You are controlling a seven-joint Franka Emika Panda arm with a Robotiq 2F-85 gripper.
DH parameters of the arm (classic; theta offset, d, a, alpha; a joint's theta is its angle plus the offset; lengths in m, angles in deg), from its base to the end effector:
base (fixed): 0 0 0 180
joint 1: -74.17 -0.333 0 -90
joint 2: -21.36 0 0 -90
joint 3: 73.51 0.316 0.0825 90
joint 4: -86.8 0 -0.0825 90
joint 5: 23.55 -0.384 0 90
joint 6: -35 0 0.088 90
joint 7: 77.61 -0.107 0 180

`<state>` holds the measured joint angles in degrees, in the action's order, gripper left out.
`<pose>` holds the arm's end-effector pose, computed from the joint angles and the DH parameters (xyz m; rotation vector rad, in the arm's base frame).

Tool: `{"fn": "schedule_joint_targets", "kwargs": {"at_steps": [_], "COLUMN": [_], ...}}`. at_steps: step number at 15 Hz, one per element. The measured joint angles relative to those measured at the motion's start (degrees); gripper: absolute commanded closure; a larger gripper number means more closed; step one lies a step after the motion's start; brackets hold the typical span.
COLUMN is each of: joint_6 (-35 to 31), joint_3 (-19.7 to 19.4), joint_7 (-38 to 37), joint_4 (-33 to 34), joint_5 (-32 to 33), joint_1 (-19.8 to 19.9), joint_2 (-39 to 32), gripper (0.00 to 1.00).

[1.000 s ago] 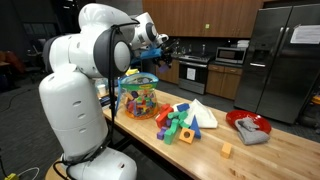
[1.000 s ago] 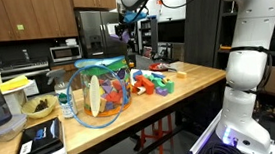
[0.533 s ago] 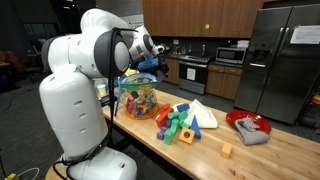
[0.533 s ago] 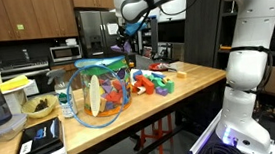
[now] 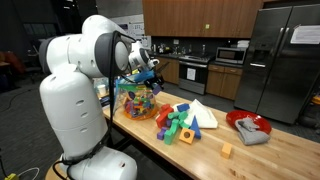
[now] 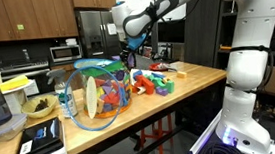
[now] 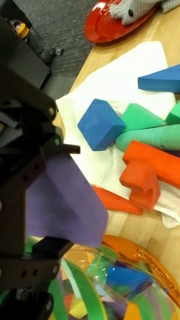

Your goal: Transfer a block from the bag to the table

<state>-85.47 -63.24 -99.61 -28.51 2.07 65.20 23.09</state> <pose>0.5353 0.1658 0.4818 2.7750 0.2204 0.3553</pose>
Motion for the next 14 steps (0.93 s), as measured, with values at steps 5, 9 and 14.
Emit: {"fn": "schedule_joint_targets", "kwargs": {"at_steps": [5, 9, 14], "joint_6": [-2.16, -3.29, -4.79], "joint_3": [-0.88, -1.82, -2.96], "joint_7": [-1.48, -2.67, -3.22], "joint_4": [-6.51, -11.8, -16.38], "joint_5": [-0.42, -0.44, -0.41], "joint_1": [0.59, 1.38, 2.78], "joint_2": [0.67, 1.86, 2.96], "gripper": [0.51, 0.51, 0.27]}}
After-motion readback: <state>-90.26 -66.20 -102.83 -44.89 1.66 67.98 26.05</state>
